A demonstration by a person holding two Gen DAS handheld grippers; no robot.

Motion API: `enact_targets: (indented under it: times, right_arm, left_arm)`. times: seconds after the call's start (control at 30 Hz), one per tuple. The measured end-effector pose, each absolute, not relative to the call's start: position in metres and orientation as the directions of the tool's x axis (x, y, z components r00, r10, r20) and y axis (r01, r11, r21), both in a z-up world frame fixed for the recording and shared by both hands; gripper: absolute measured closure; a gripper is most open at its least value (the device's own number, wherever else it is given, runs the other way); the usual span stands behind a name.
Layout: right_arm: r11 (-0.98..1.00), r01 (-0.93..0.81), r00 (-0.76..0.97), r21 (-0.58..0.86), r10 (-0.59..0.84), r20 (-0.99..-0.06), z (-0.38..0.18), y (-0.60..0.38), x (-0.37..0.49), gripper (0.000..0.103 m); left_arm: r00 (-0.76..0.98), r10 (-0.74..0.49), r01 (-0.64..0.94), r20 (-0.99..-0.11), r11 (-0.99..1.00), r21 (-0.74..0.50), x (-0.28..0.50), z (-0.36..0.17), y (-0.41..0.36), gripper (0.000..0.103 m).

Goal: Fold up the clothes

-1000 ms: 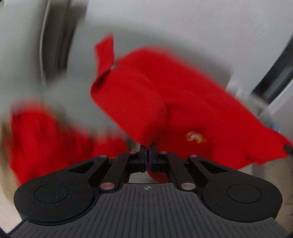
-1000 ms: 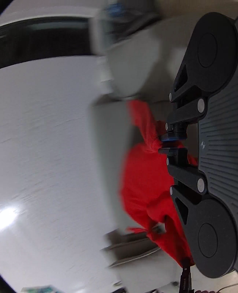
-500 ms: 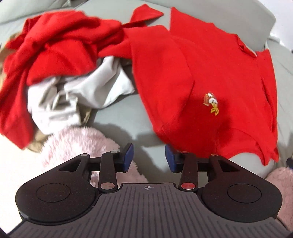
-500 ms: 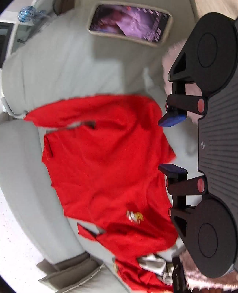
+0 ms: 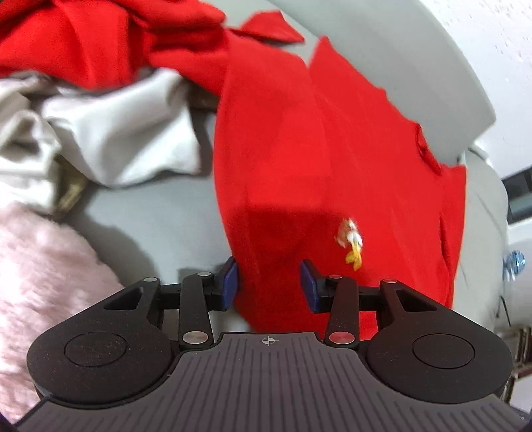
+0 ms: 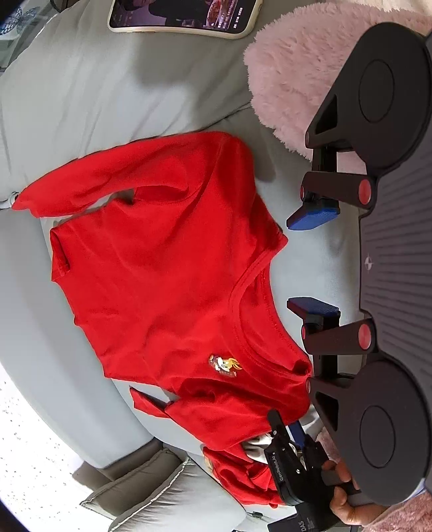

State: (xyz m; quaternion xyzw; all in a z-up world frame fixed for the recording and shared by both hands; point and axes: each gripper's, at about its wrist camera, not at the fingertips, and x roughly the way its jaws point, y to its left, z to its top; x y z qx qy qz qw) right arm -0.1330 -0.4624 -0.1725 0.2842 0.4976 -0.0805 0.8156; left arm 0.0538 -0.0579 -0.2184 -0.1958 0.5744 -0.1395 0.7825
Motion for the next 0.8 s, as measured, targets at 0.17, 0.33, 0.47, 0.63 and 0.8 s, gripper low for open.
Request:
enact_targets:
  times: [0.17,0.33,0.47,0.63,0.8]
  right_arm:
    - [0.821,0.418,0.490,0.389,0.157,-0.858,-0.178,-0.462,-0.131,0.057]
    - [0.806,0.431,0.492,0.406,0.167,-0.854,-0.184,-0.464,-0.135,0.057]
    - [0.790,0.451,0.501,0.416,0.162,-0.850,-0.187,-0.469,-0.141,0.057]
    - [0.759,0.500,0.517,0.417,0.125,-0.847,-0.190,-0.479,-0.151,0.057]
    - [0.656,0.573,0.553,0.492,0.134,-0.822,-0.194,-0.501,-0.158,0.052]
  left_arm:
    - [0.284,-0.426,0.002,-0.859,0.896,-0.444,0.046,-0.219,-0.054,0.062]
    - [0.305,-0.414,0.055,-0.858,0.907,-0.418,0.050,-0.229,-0.060,0.074]
    - [0.235,-0.471,0.167,-0.850,0.881,-0.443,0.045,-0.223,-0.076,0.077]
    - [0.238,-0.464,0.116,-0.853,0.886,-0.450,0.040,-0.199,-0.077,0.101]
    - [0.274,-0.569,-0.077,-0.776,0.791,-0.607,0.052,-0.151,-0.048,0.101]
